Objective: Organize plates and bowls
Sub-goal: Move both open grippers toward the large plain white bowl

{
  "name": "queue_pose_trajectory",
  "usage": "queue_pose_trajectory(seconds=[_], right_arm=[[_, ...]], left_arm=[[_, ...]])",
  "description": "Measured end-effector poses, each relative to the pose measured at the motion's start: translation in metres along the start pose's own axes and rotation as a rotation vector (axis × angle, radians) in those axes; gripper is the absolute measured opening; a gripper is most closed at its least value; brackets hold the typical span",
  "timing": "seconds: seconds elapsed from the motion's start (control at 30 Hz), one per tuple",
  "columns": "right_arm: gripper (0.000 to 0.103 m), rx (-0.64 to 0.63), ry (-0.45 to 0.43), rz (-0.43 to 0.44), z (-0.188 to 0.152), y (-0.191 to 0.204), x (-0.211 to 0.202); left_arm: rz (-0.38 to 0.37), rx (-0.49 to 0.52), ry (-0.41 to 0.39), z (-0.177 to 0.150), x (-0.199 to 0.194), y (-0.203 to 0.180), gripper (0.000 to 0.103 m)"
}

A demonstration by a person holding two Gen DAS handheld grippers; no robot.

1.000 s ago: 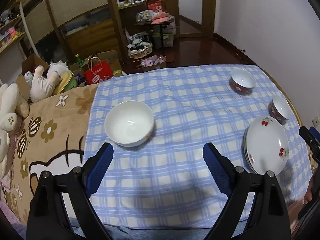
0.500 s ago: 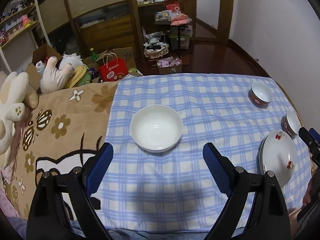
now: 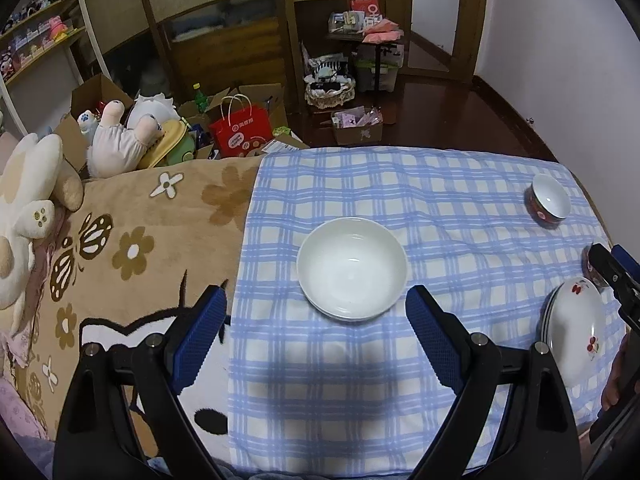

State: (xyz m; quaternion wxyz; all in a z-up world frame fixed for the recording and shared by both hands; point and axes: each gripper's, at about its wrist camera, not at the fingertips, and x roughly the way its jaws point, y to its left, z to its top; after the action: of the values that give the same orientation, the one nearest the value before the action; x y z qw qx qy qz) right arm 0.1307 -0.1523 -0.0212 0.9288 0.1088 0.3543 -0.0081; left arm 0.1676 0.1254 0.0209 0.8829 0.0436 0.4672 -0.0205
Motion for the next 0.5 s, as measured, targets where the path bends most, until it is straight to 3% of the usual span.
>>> queue_pose_trajectory(seconds=[0.5], right_arm=[[0.103,-0.035,0.073,0.057,0.014,0.043,0.060]], left_arm=[[0.004,-0.050,0.063,0.019,0.052,0.037,0.090]])
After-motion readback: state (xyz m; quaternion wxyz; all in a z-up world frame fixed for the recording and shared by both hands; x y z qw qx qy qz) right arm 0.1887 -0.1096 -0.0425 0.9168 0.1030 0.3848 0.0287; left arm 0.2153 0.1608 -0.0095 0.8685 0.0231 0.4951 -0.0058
